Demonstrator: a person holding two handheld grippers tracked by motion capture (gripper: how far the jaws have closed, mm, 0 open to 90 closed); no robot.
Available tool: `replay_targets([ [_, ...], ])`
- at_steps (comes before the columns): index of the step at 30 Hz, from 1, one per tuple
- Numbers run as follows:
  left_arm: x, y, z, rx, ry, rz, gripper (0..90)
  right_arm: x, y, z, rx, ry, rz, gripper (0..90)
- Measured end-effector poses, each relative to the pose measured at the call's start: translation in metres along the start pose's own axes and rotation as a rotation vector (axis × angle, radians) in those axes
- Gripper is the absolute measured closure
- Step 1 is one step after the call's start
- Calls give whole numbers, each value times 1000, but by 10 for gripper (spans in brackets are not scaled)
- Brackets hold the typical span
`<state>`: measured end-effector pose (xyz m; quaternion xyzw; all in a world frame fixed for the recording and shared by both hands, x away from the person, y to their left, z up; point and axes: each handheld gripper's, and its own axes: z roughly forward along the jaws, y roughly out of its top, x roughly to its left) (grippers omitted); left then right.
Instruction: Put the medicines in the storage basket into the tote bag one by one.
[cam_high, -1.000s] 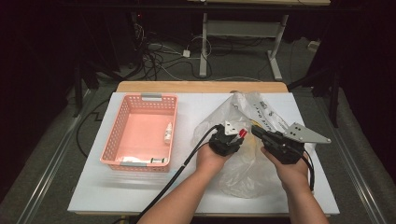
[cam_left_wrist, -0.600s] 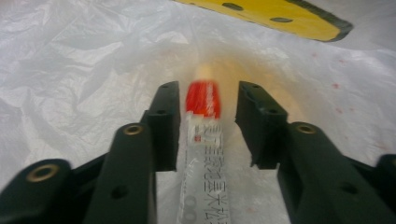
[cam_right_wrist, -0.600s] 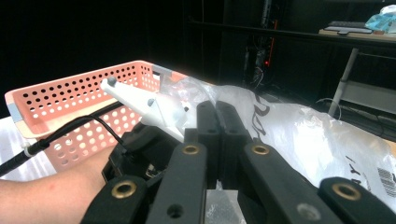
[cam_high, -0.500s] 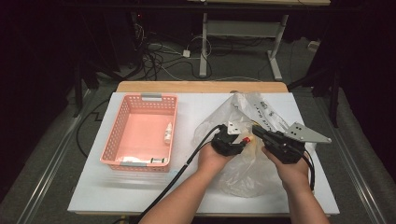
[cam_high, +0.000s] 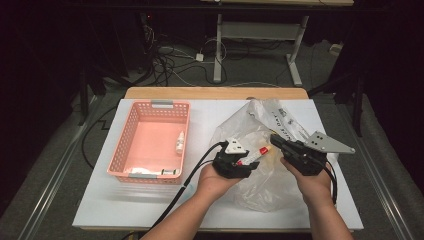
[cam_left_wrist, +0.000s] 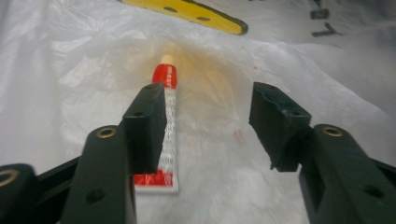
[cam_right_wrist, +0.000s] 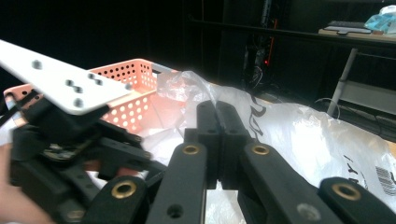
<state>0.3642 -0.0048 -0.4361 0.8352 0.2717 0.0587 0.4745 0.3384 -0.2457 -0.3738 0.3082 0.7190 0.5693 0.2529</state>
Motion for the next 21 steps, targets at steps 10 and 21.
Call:
replay_targets([
  [10,-6,-18,-38,-24,4,8,345,1,1,-1,1,1,2,900],
  [21,-10,-37,-72,-19,11,11,204,1,1,-2,0,-2,1,900],
])
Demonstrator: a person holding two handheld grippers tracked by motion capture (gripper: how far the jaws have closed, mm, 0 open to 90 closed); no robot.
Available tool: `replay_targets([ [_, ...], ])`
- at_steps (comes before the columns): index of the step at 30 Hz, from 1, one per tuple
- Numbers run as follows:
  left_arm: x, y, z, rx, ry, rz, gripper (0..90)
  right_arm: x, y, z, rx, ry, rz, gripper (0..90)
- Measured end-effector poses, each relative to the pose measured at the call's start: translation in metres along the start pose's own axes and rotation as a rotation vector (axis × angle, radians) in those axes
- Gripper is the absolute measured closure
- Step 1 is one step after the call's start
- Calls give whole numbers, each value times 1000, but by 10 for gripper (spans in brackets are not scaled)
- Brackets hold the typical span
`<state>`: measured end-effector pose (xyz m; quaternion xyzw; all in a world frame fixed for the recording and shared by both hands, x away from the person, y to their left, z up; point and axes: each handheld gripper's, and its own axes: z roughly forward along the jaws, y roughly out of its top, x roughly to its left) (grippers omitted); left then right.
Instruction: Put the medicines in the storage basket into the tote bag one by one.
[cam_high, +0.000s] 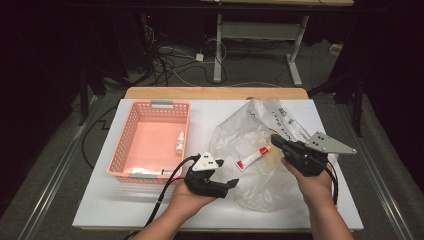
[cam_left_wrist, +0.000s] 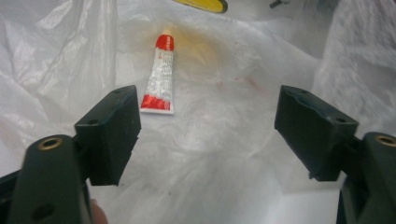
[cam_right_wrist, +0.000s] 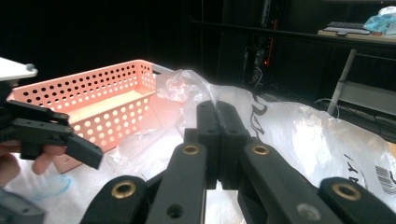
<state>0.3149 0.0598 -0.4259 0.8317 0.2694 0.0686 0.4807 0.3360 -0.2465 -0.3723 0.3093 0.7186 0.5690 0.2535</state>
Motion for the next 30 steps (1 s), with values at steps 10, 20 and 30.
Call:
replay_targets([
  [10,3,-9,-9,-26,2,-34,78,2,0,1,9,-2,-8,900],
  [20,5,-9,-18,-10,39,-41,0,2,0,0,6,0,-8,900],
  [30,21,-11,-43,-21,126,-37,0,1,1,-1,0,-2,-6,900],
])
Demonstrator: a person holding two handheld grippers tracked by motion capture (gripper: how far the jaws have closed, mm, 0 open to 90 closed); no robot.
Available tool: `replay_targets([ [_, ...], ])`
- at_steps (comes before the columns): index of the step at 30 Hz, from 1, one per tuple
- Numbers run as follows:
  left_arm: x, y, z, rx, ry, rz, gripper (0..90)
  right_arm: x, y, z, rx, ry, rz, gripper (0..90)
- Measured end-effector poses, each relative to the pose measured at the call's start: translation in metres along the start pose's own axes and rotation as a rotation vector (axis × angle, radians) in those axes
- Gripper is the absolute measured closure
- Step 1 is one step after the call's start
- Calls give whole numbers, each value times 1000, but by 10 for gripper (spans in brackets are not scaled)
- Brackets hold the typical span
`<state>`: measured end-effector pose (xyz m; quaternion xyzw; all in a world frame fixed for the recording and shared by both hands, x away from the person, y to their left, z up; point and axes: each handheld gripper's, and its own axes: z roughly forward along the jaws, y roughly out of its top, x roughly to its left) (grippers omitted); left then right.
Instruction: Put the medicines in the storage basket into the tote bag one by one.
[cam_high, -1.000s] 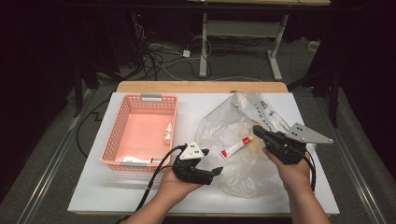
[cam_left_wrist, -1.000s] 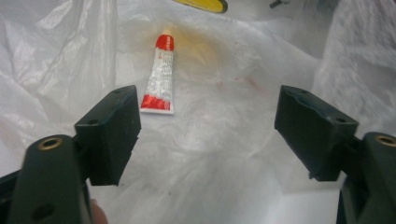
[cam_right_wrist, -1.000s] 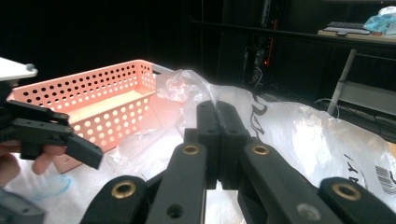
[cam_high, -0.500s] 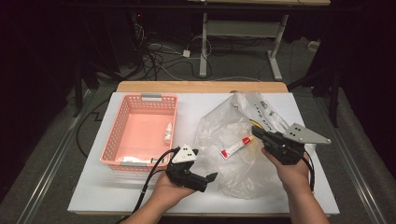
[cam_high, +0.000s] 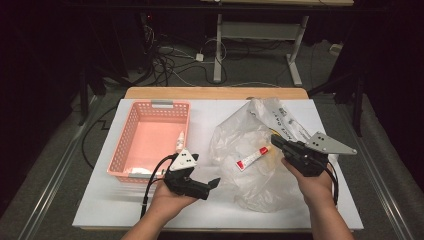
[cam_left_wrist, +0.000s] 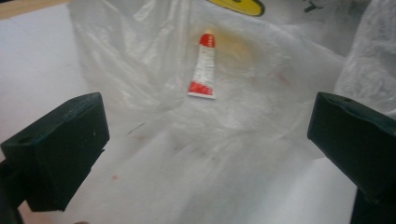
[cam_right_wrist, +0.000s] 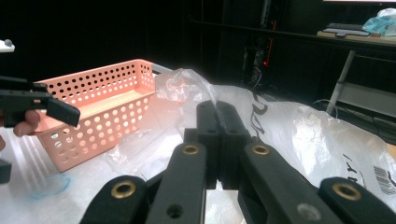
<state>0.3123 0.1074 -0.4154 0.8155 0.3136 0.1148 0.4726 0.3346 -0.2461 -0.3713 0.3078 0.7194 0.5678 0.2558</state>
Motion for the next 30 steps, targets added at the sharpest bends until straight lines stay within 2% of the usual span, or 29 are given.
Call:
replay_targets([
  [8,23,-3,-21,-12,73,-49,0,0,0,0,0,1,-1,900],
  [11,33,-4,-30,-10,116,-58,0,0,1,0,2,0,3,900],
  [21,63,-13,-58,-16,207,-139,0,-1,1,-1,-1,-1,3,900],
  [25,73,-18,-65,-15,233,-166,0,-2,1,0,-3,0,1,900],
  [30,80,-25,-71,-19,240,-200,37,-2,0,0,2,0,7,900],
])
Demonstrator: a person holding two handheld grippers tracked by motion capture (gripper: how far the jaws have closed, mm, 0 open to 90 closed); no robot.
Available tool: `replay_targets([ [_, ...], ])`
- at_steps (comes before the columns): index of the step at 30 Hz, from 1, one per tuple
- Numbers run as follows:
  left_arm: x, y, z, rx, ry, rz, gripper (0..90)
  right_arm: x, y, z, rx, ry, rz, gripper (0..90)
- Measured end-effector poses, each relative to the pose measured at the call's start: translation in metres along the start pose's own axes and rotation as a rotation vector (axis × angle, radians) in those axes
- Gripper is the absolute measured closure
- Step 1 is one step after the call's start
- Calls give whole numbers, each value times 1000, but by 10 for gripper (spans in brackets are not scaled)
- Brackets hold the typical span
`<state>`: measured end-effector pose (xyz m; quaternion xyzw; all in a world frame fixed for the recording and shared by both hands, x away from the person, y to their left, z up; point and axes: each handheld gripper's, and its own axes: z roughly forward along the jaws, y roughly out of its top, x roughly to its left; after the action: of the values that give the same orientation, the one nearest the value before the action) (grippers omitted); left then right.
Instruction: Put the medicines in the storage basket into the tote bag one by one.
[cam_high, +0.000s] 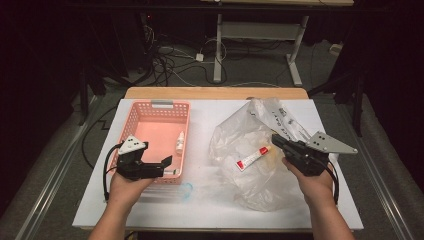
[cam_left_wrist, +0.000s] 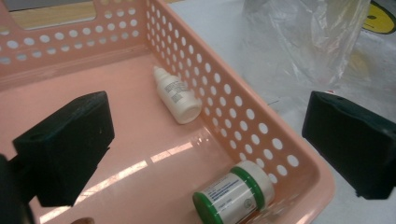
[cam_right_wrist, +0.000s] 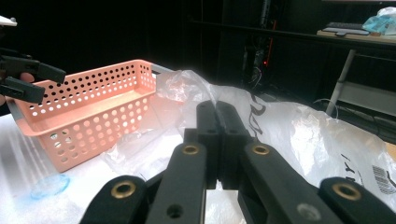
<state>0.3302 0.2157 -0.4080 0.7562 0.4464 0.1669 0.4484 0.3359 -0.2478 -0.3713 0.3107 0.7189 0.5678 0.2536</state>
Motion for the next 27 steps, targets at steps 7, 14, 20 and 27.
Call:
replay_targets([
  [7,1,-1,-2,4,-29,-4,209,0,0,1,2,3,-3,900],
  [14,-4,0,4,65,-24,-17,429,0,-1,2,7,5,-1,900],
  [20,-8,1,8,109,-27,-16,609,0,-1,3,6,4,-3,900],
  [27,-6,7,11,215,-35,12,754,0,-2,4,12,4,3,900],
])
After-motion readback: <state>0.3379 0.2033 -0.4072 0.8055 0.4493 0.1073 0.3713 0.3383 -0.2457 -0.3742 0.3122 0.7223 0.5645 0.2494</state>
